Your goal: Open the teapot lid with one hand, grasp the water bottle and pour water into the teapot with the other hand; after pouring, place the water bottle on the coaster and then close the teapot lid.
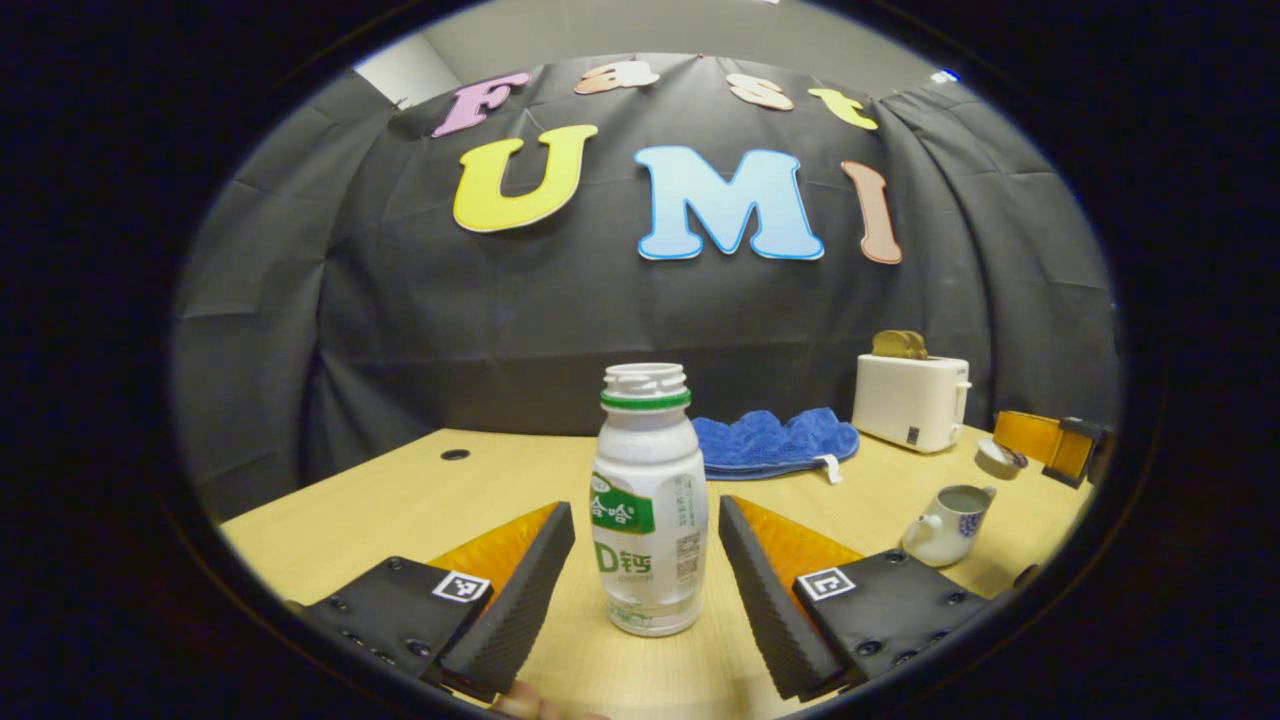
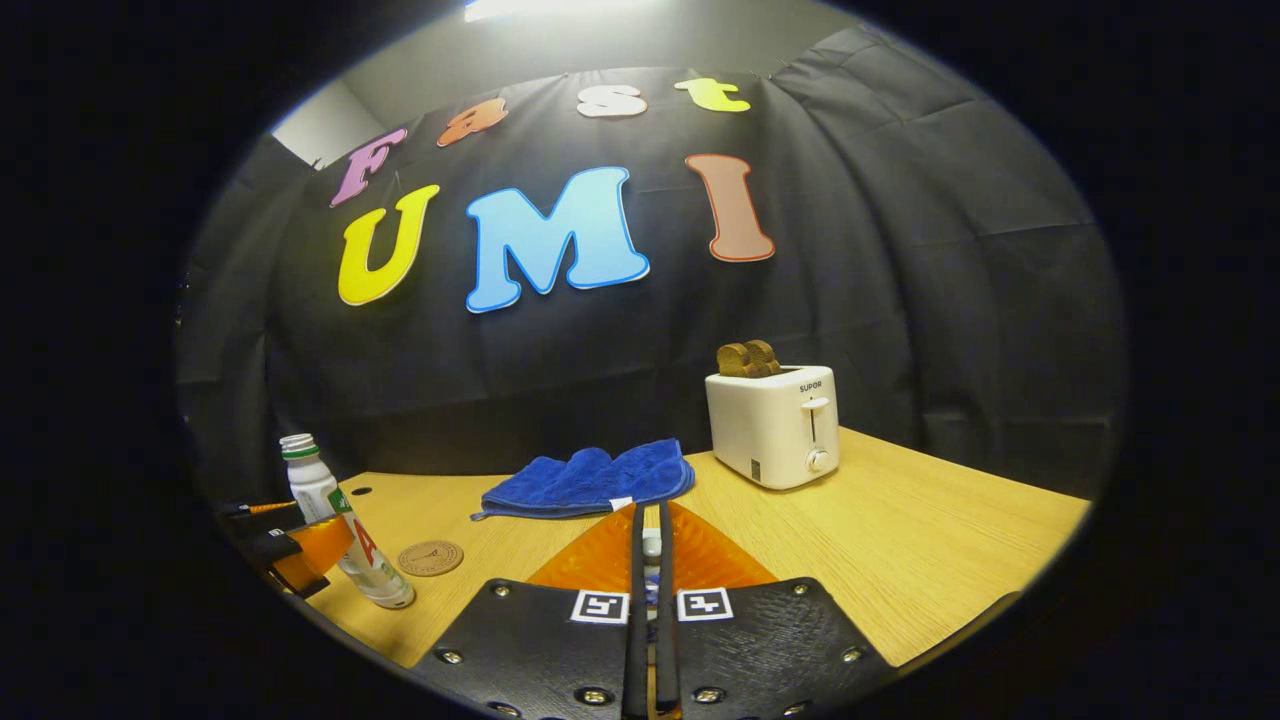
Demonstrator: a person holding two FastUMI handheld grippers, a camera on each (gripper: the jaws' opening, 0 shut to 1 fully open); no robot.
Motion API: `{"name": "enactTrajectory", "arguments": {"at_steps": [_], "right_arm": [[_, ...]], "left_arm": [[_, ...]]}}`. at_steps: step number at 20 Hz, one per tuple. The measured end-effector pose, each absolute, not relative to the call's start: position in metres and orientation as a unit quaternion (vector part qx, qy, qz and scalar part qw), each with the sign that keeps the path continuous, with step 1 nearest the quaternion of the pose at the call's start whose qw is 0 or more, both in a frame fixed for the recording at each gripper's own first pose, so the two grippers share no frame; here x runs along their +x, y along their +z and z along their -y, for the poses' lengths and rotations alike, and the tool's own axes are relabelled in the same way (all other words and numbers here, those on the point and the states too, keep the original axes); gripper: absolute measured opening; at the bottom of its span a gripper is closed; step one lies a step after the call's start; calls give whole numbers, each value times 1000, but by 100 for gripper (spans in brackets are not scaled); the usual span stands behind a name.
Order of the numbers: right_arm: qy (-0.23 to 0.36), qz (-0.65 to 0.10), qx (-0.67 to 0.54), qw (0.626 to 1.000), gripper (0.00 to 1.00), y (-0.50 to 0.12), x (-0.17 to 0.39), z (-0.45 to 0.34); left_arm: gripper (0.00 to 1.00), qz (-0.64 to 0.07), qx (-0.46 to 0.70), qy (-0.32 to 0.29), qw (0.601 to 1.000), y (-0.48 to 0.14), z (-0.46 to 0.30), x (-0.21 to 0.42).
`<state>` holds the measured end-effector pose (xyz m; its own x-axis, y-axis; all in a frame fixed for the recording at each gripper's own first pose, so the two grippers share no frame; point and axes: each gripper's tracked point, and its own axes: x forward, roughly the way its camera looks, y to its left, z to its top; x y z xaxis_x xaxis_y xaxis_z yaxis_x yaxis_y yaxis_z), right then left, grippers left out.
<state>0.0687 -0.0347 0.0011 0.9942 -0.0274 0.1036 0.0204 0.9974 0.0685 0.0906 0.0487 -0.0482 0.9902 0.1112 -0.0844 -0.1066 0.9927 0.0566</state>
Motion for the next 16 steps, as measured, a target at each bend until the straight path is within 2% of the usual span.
{"name": "enactTrajectory", "arguments": {"at_steps": [11, 12, 14, 16], "right_arm": [[-11, 56, 41, 998, 4, 3, 68, 36], [-12, 56, 41, 997, 4, 3, 67, 36], [-14, 55, 44, 997, 3, 3, 67, 37], [-16, 55, 48, 997, 3, 4, 67, 38]], "left_arm": [[98, -68, 29, 53, 996, -69, -49, 114], [95, -70, 34, 52, 996, -71, -49, 117], [75, -67, 34, 49, 996, -68, -46, 117], [80, -67, 34, 47, 996, -68, -46, 117]]}}
